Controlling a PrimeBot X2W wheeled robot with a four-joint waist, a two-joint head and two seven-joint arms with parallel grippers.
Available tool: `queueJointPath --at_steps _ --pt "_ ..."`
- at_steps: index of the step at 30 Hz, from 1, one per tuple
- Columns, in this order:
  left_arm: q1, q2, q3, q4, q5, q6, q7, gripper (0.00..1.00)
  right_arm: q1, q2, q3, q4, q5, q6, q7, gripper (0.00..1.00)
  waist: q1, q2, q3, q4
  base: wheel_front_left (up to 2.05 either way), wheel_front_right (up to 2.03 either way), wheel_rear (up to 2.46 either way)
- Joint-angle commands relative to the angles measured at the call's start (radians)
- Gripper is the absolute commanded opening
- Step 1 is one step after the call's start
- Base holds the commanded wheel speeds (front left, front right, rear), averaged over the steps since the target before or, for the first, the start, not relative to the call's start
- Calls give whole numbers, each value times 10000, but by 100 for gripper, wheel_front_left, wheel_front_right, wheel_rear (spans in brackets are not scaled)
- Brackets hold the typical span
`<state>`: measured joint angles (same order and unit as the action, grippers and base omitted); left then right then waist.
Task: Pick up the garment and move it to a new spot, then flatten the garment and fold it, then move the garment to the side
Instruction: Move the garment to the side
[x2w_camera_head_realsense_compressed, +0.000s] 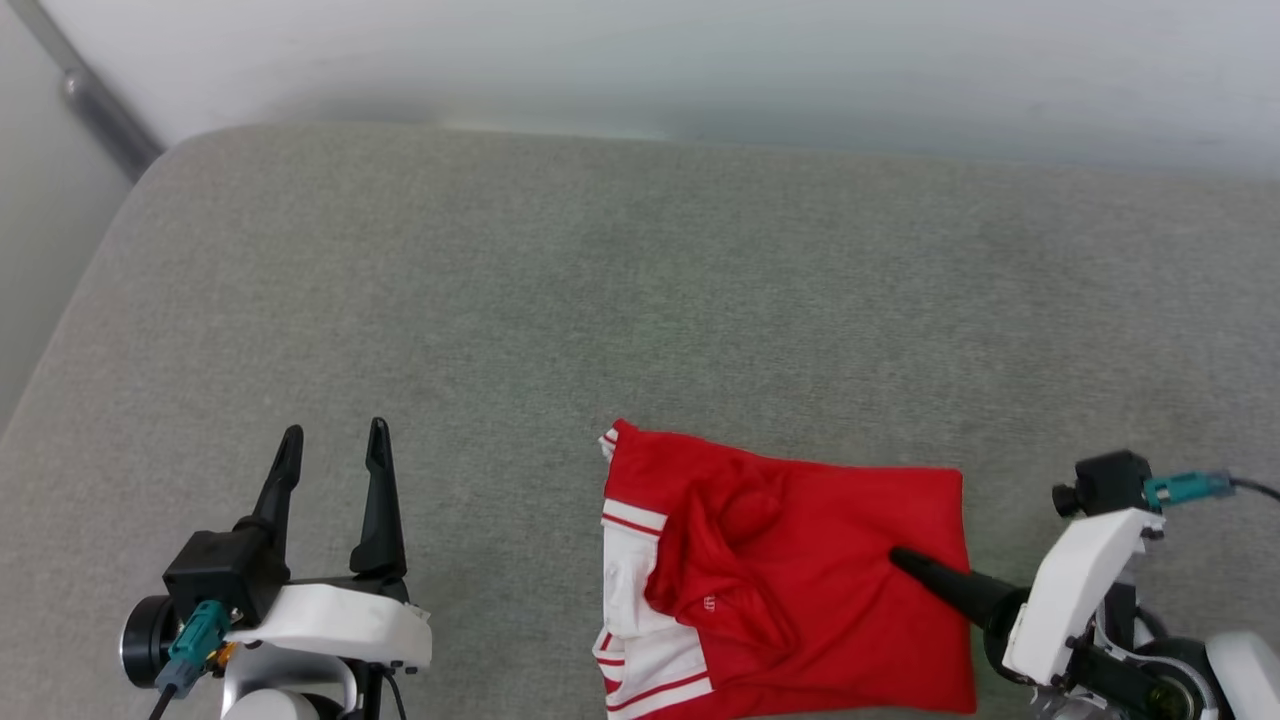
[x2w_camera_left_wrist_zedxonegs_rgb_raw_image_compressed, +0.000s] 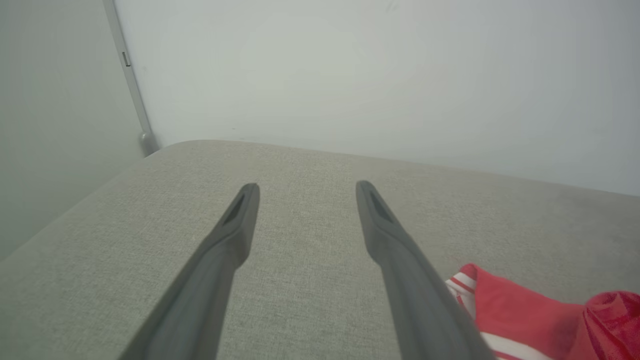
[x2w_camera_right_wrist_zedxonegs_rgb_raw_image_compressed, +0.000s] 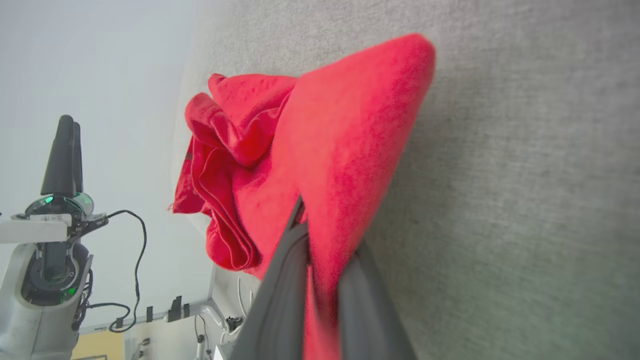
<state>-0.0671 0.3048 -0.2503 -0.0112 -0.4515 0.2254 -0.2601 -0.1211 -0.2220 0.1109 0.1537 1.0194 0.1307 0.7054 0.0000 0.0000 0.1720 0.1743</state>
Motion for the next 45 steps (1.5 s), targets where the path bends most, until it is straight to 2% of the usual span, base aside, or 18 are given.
queueJointPath --at_steps 1,8,15,20,24,29,35,36,37,40,41,45 --pt "113 14 58 -5 93 -52 -69 100 -213 -371 271 -355 -417 -2 -58 0 0 0 -254 -271 0 0 0" --pt "425 65 129 -77 104 -94 -69 100 -888 -1738 1508 -1635 -2052 -2 436 0 0 0 -667 -1398 0 0 0" --pt "265 49 112 -271 238 -172 -60 100 -1469 -2661 1744 -2357 -2968 -2 1025 0 0 0 -407 -3056 0 0 0" --pt "-142 224 22 -523 444 -250 -10 100 -1920 -2930 1412 -2080 -3397 -2 963 0 0 0 243 -4253 0 0 0" --pt "-784 455 -217 -872 748 -408 282 100 -2342 -2941 909 -1282 -3716 -2 513 0 0 0 1085 -4835 0 0 0" --pt "-1887 676 -579 -1323 1131 -710 771 100 -3016 -3111 121 -32 -4507 -2 -403 0 0 0 2320 -4974 0 0 0" --pt "-2898 720 -962 -1541 1403 -1033 1052 100 -3985 -3421 -1012 1772 -5520 -3 -1471 0 0 0 3330 -4741 0 0 0" --pt "-2898 720 -962 -1541 1403 -1033 1052 100 -3985 -3421 -1012 1772 -5520 -3 -1471 0 0 0 3330 -4741 0 0 0" --pt "-3193 728 -1061 -1613 1430 -1133 1124 100 -4404 -3451 -1493 2356 -5787 -5 -1954 0 0 0 3632 -4649 0 0 0" --pt "-3414 801 -1112 -1683 1503 -1203 1244 100 -5053 -3405 -2186 3341 -6117 -5 -2621 0 0 0 3998 -4573 0 0 0" --pt "-3562 864 -1131 -1721 1541 -1243 1331 100 -5382 -3177 -2589 3988 -6422 -3 -3112 0 0 0 4218 -4532 0 0 0" --pt "-3725 1013 -1110 -1786 1602 -1271 1450 100 -5886 -2739 -3168 5045 -7175 -3 -4045 0 0 0 4539 -4464 0 0 0"
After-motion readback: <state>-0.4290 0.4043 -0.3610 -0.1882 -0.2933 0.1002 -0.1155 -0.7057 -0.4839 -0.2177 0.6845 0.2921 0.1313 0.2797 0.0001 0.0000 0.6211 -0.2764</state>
